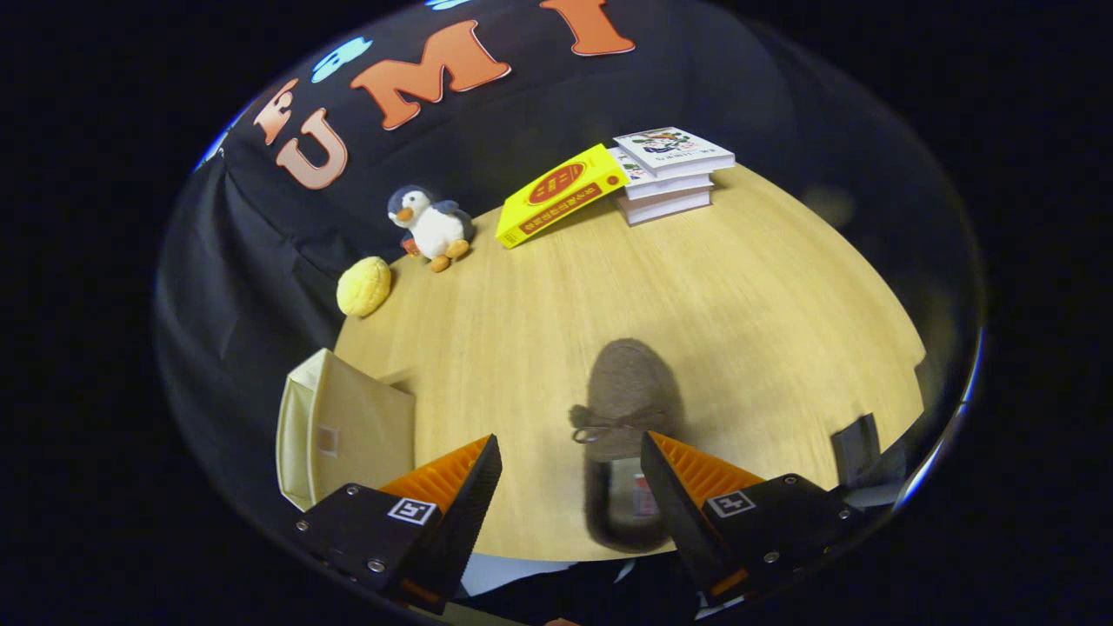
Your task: Open the storage box then place both shoes into the box .Put the left shoe in first, then the right shoe, with the right side of both shoes facing outward in a uniform manner.
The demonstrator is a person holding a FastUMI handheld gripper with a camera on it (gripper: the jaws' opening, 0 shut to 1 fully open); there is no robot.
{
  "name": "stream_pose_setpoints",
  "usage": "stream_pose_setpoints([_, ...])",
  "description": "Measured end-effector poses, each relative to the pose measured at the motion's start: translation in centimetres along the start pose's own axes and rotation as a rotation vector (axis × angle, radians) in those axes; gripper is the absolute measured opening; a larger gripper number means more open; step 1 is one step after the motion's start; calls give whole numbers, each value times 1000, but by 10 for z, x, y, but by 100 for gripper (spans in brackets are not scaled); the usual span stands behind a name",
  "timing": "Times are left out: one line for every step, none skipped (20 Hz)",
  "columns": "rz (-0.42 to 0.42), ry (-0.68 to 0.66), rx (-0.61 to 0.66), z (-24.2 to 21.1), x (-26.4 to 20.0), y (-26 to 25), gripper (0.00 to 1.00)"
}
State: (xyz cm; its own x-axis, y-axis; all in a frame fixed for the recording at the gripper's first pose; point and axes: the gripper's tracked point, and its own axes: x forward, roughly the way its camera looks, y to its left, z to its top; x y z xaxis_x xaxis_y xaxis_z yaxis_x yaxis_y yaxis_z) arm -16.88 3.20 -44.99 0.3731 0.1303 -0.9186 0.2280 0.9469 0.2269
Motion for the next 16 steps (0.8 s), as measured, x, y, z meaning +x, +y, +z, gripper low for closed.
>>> stream_pose_setpoints([-17, 14, -26, -9, 3, -13, 97])
stream_pose_setpoints([-27, 27, -41, -15, 7, -21, 97])
stream_pose_setpoints([-34, 37, -39, -20, 13, -29, 97])
stream_pose_setpoints([-30, 48, -27, -25, 19, -33, 97])
stream_pose_setpoints([-31, 54, -15, -27, 26, -36, 96])
stream_pose_setpoints([-31, 59, -8, -28, 33, -39, 96])
stream_pose_setpoints([-21, 71, -8, -31, 40, -39, 91])
stream_pose_setpoints([-17, 87, -16, -35, 45, -38, 88])
stream_pose_setpoints([-23, 98, -30, -38, 50, -40, 84])
stream_pose_setpoints([-34, 108, -51, -41, 53, -41, 82])
stream_pose_setpoints([-57, 114, -76, -43, 56, -47, 76])
stream_pose_setpoints([-74, 112, -92, -42, 58, -51, 73])
stream_pose_setpoints([-72, 102, -88, -38, 61, -49, 69])
stream_pose_setpoints([-84, 88, -72, -35, 63, -51, 66])
stream_pose_setpoints([-102, 81, -59, -32, 66, -56, 60])
stream_pose_setpoints([-123, 77, -43, -29, 69, -60, 55])
